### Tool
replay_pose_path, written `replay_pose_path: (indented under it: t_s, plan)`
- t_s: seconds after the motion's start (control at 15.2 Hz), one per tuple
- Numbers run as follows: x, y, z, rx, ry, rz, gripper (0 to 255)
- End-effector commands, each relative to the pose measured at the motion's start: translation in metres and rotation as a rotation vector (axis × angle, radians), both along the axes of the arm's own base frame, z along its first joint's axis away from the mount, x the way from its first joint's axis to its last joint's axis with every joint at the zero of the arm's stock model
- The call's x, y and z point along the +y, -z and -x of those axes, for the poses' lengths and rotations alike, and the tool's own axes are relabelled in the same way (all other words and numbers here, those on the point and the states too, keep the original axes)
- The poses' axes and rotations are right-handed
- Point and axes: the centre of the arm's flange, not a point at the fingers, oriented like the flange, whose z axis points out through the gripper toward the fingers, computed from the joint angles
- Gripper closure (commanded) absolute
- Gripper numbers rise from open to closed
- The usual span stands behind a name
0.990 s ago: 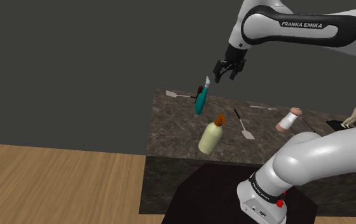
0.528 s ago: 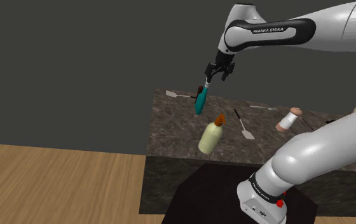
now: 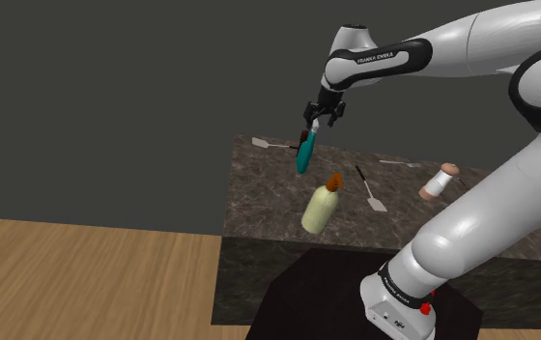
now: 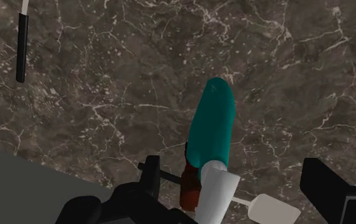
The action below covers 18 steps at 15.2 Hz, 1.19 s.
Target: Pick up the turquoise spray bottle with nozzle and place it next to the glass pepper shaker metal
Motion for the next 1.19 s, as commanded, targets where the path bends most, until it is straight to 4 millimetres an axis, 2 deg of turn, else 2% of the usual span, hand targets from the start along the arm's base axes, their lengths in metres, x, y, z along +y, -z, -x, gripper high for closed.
replay_pose_path:
  t_s: [0.0,0.26,0.73,0.79,1.12]
  plan:
    - [-0.003,0.01,-0.002,-0.001,0.001,0.0,0]
    - [-0.005,0.029,-0.002,-0.001,0.001,0.0,0]
    - [-0.005,0.029,-0.002,-0.001,0.001,0.0,0]
    - [-0.005,0.029,-0.002,-0.001,0.001,0.0,255]
    - [-0.005,0.029,-0.002,-0.001,0.001,0.0,255]
